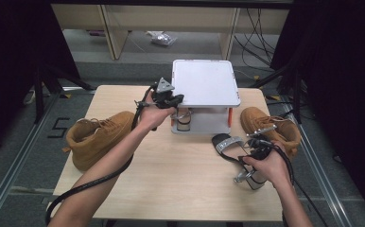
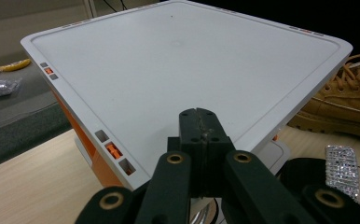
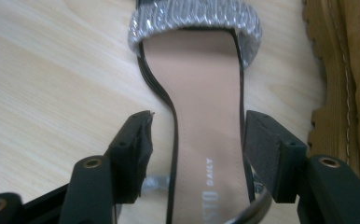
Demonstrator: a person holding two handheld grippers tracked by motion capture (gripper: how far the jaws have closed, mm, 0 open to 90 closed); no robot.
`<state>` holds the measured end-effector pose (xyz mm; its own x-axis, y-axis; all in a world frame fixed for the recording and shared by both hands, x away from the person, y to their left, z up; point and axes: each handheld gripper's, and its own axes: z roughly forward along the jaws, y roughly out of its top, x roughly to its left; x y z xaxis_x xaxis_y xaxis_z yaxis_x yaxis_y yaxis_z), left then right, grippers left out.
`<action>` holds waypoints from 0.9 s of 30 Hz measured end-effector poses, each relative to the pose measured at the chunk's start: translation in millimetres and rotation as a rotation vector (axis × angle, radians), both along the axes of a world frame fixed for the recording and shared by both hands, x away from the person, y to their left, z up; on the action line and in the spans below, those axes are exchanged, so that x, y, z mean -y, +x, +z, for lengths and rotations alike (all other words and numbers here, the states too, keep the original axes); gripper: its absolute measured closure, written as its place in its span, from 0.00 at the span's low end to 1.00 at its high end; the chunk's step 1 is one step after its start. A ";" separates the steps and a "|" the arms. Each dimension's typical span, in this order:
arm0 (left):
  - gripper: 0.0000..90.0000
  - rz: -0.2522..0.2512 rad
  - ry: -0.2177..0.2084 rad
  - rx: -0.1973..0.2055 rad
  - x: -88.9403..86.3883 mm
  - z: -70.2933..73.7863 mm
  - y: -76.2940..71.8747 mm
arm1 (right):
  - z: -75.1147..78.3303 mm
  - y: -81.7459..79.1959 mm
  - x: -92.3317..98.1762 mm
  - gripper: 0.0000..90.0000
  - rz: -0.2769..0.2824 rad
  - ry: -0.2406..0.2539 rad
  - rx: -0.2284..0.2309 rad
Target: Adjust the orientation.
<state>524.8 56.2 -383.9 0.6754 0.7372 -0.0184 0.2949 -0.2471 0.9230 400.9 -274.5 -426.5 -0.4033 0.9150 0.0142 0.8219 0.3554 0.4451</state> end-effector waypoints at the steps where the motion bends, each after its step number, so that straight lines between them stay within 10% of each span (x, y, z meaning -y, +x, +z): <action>1: 1.00 0.000 0.002 0.001 0.0 0.1 -0.1 | -0.5 0.4 1.1 0.47 0.005 -0.008 -0.009; 27: 1.00 -0.003 0.005 0.002 -0.1 0.2 0.1 | -30.7 30.0 -10.9 0.39 0.054 -0.174 -0.228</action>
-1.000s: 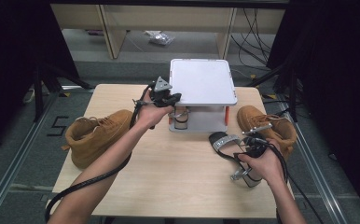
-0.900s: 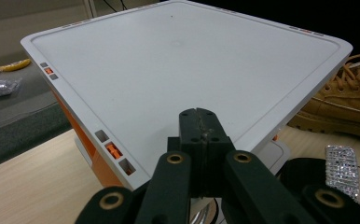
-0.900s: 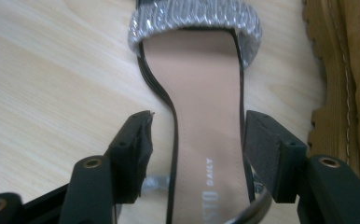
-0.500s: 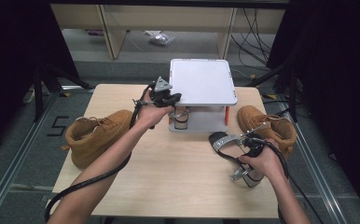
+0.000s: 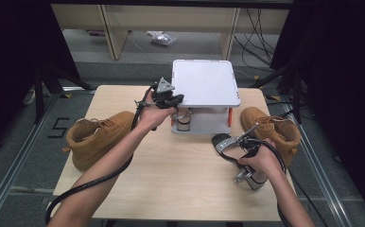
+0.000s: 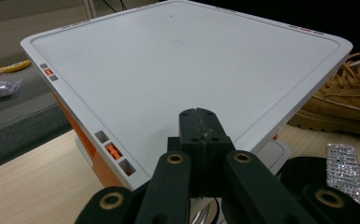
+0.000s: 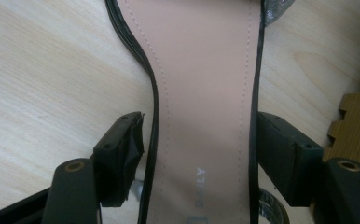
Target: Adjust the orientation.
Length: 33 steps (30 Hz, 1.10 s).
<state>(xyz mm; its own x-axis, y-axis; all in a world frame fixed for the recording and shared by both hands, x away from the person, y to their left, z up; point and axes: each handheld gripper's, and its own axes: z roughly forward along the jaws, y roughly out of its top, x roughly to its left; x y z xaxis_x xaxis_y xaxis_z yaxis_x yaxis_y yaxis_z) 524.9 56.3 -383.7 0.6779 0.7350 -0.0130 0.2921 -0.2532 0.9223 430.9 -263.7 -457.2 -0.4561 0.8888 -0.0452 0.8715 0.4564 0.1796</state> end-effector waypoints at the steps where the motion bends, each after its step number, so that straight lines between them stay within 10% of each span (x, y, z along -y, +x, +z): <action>1: 1.00 -0.001 0.001 0.000 -0.1 0.1 0.0 | -1.6 1.4 -0.1 0.39 0.004 -0.004 -0.005; 23: 1.00 -0.002 0.002 -0.001 0.3 0.4 0.2 | -9.2 8.8 -6.6 0.46 -0.010 -0.056 -0.072; 33: 1.00 -0.001 0.009 -0.001 0.6 0.9 0.1 | -14.1 13.6 -3.0 0.43 -0.017 -0.005 -0.100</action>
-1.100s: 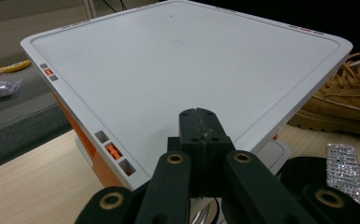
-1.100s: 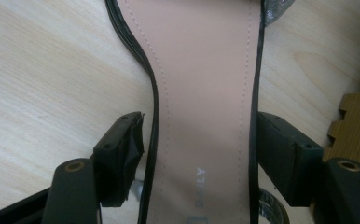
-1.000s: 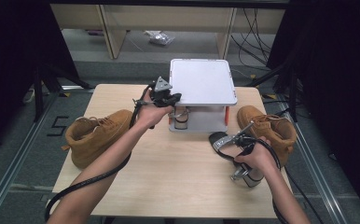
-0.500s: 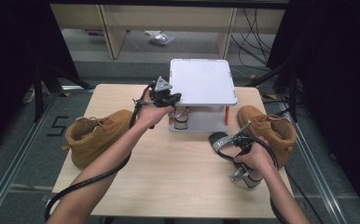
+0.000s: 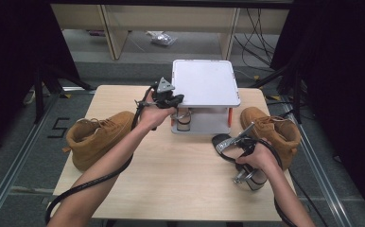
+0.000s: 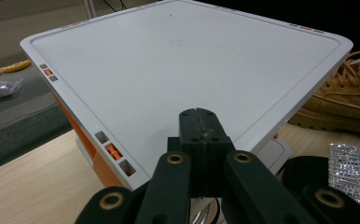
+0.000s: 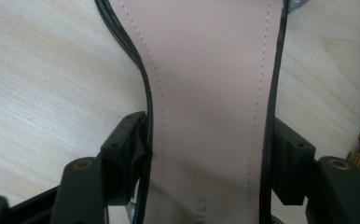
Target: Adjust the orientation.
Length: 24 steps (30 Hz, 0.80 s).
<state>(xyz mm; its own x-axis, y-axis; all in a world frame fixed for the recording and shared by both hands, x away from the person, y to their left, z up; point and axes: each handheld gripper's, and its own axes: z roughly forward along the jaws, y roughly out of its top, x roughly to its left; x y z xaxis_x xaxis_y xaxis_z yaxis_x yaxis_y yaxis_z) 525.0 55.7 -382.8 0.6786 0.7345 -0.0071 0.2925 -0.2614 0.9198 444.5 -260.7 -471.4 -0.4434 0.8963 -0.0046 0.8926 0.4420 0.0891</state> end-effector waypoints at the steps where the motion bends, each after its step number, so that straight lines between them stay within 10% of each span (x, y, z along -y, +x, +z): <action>1: 1.00 0.000 0.000 0.000 0.1 0.0 0.0 | -0.3 0.1 0.1 0.45 -0.002 -0.001 0.003; 24: 1.00 -0.001 0.005 0.000 0.0 0.3 0.2 | 2.2 -6.4 -5.1 0.48 -0.159 0.052 -0.025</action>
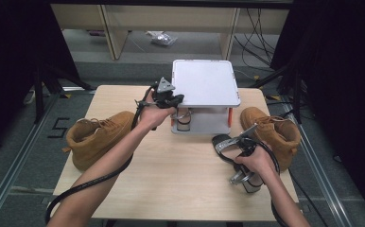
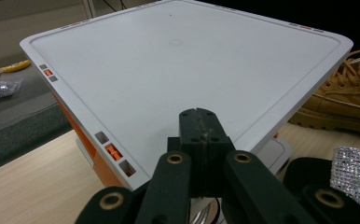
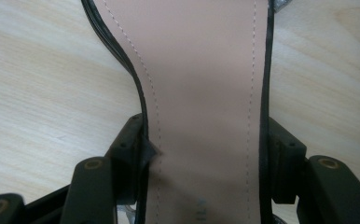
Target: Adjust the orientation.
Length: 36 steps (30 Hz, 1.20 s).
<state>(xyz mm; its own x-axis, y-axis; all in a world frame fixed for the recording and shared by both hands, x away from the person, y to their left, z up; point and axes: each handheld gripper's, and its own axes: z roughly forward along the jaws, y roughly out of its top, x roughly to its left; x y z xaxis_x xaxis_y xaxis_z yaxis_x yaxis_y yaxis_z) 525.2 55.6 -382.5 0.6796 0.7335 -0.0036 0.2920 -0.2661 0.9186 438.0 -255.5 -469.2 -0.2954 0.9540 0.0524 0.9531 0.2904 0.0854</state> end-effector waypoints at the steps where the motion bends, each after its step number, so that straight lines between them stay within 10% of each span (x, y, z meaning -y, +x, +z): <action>1: 1.00 0.000 0.001 0.000 0.0 0.1 0.0 | 0.1 -0.7 -0.7 0.48 -0.003 0.004 -0.001; 13: 1.00 -0.001 0.002 -0.001 0.0 0.2 0.1 | 13.4 -6.7 -5.2 0.49 -0.010 0.086 0.060; 36: 1.00 0.003 0.004 -0.006 0.7 0.8 0.1 | 27.1 -9.0 -13.4 0.49 -0.102 0.061 0.130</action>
<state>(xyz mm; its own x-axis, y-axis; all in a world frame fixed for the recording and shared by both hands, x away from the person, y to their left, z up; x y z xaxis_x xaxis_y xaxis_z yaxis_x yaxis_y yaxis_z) 525.2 54.9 -381.7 0.6773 0.7357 -0.0045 0.2982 -0.2690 0.9158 429.1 -242.1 -442.1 -0.2055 0.9755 0.0788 0.9570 0.1835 0.2247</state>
